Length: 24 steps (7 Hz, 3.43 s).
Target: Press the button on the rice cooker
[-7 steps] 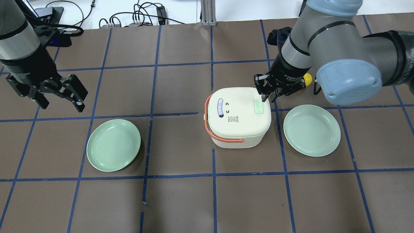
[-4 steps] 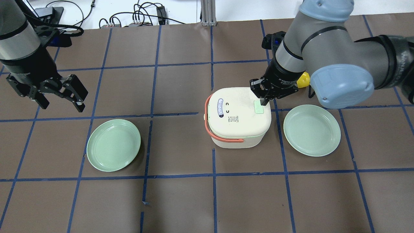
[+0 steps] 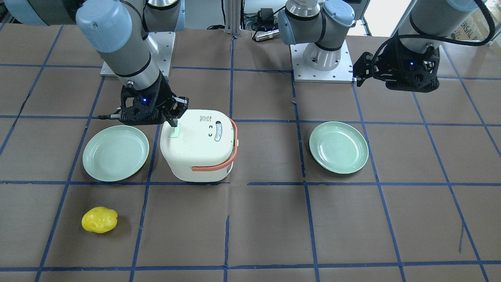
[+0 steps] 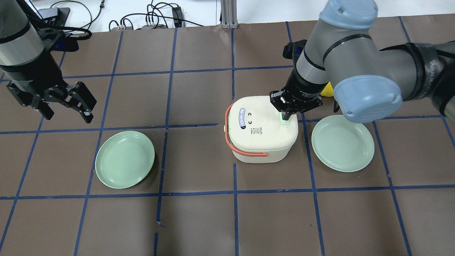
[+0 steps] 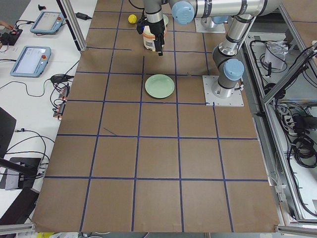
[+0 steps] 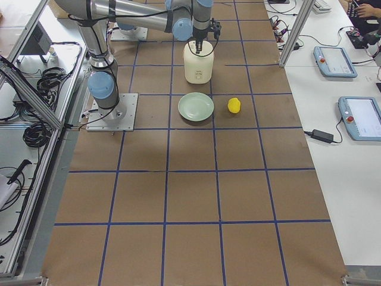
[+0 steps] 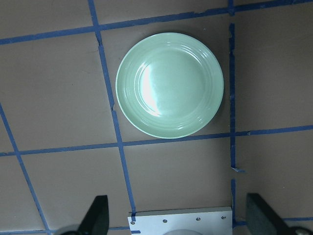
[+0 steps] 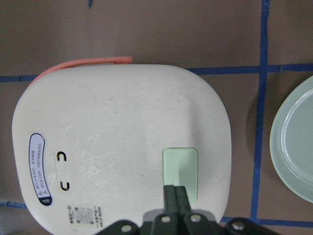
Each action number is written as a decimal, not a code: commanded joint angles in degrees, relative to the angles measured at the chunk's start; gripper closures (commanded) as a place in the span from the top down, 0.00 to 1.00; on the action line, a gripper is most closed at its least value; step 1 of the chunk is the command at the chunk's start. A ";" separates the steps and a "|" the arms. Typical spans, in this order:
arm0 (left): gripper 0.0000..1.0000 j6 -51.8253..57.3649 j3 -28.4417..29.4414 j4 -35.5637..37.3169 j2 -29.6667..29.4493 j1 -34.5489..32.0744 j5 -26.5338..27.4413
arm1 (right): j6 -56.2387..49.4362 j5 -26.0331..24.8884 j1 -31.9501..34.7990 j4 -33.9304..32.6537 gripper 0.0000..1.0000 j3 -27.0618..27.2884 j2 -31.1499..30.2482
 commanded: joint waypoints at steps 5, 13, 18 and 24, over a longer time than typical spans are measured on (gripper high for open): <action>1.00 0.00 0.00 0.00 0.00 0.00 0.00 | 0.29 0.26 0.01 -1.00 0.11 -0.09 2.83; 1.00 0.00 0.00 0.00 0.00 0.00 0.00 | -2.96 -9.60 -2.44 14.03 0.71 -19.17 0.02; 1.00 0.00 0.00 0.00 0.00 0.00 0.00 | -7.36 -7.91 -2.89 13.59 0.77 -16.97 -0.07; 1.00 0.00 0.00 0.00 0.00 0.00 0.00 | -8.06 -7.83 -2.71 13.24 1.00 -14.68 -0.95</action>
